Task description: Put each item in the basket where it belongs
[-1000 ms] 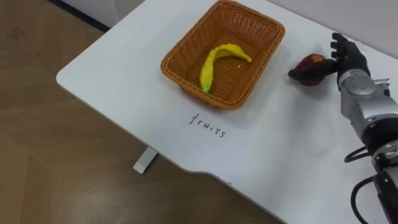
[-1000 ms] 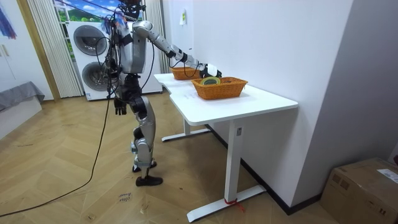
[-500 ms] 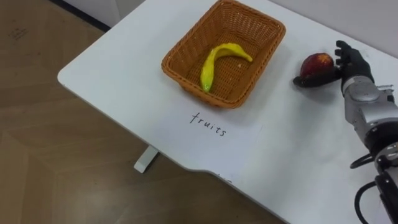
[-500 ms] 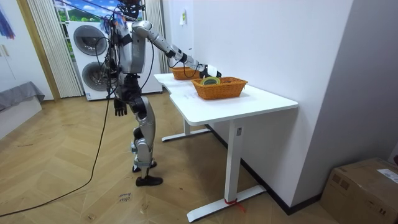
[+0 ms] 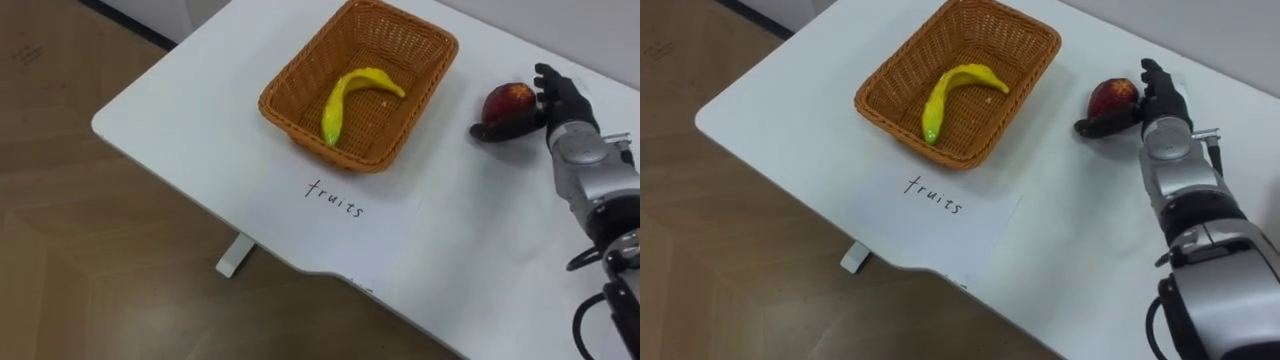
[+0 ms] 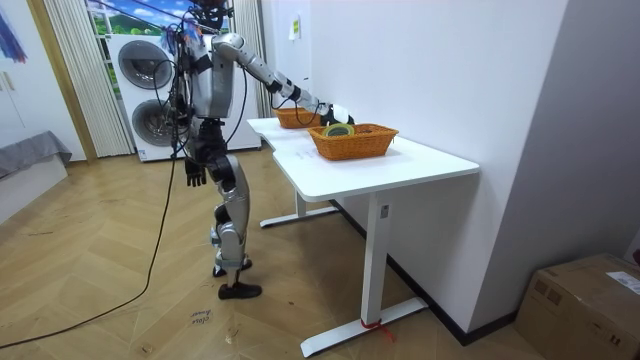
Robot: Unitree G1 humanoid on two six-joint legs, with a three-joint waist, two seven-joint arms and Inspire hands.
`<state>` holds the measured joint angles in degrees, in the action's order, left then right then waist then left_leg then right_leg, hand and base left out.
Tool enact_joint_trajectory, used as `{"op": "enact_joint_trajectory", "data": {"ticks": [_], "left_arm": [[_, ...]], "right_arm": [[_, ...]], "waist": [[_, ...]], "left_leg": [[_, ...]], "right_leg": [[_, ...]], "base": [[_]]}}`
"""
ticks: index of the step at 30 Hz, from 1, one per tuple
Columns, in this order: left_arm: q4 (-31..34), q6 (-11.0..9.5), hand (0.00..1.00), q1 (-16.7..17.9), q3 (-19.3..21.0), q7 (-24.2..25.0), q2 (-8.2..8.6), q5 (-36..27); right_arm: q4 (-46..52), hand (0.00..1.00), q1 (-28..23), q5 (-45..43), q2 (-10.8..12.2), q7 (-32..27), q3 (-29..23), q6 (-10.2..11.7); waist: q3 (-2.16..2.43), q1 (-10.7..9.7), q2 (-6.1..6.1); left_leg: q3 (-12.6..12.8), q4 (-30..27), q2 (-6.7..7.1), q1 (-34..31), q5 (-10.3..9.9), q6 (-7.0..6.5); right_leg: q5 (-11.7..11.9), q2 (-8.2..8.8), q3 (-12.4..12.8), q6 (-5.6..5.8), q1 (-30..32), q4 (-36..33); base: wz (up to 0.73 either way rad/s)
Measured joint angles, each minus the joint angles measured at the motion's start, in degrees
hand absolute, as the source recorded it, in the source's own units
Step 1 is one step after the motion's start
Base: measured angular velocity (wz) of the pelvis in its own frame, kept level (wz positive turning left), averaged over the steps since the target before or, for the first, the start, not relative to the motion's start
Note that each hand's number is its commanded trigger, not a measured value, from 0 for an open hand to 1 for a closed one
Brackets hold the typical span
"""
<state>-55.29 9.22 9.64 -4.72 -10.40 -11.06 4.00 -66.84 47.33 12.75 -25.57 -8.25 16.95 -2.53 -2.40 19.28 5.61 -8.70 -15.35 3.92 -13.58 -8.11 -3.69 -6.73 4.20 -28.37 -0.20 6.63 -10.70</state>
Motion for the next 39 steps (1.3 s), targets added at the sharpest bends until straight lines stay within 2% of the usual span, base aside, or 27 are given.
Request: {"op": "enact_joint_trajectory", "data": {"ticks": [4, 10, 27, 34, 39], "left_arm": [[-0.01, -0.01, 0.00, -1.24, -0.12, 0.32, -0.17, 0.01], [-0.01, -0.02, 0.00, -2.41, -0.98, 0.98, -0.91, 0.02], [-0.04, -0.02, 0.00, -2.40, -0.97, 1.07, -1.22, 0.02], [1.00, -0.02, 0.00, -1.32, -0.60, 0.93, -1.63, 0.32], [1.76, -0.01, 0.00, -0.22, 2.06, 0.91, -1.55, 0.73]], "right_arm": [[0.03, 1.00, 0.00, -1.98, -2.13, 0.18, 2.21, 0.05], [0.02, 1.00, 0.00, -2.65, -2.80, 0.36, 3.04, -0.17], [0.20, 1.00, -0.01, -1.82, -2.76, 5.33, 3.16, -0.37], [1.22, 1.00, -0.01, -1.81, -2.75, 6.12, 3.15, -1.51], [4.57, 1.00, -1.02, -2.09, -2.54, 7.01, 1.43, -3.86]], "waist": [[-0.09, 0.09, 0.41], [-0.13, 0.57, 1.28], [-0.05, 1.49, 1.51], [0.25, 1.41, 1.96], [0.39, 0.68, 2.11]], "left_leg": [[0.08, 0.09, -0.09, 0.12, 0.00, 0.01], [0.44, 0.24, -0.30, 0.23, -0.08, 0.14], [0.64, 0.47, -0.25, 1.26, -0.07, 0.12], [0.68, 0.48, -0.24, 1.40, -0.07, 0.11], [0.54, 0.56, -0.19, 2.35, -0.07, 0.09]], "right_leg": [[0.00, -0.06, 0.10, 0.00, -0.09, -0.01], [0.00, -0.25, 0.73, -0.01, 0.10, 0.02], [0.03, -0.22, 1.40, -0.06, -0.61, -0.02], [0.03, -0.21, 1.41, -0.06, -0.76, -0.01], [0.02, -0.14, 1.27, -0.03, -1.82, 0.09]], "base": [[0.00], [-0.03], [-0.01], [0.00], [0.04]]}}
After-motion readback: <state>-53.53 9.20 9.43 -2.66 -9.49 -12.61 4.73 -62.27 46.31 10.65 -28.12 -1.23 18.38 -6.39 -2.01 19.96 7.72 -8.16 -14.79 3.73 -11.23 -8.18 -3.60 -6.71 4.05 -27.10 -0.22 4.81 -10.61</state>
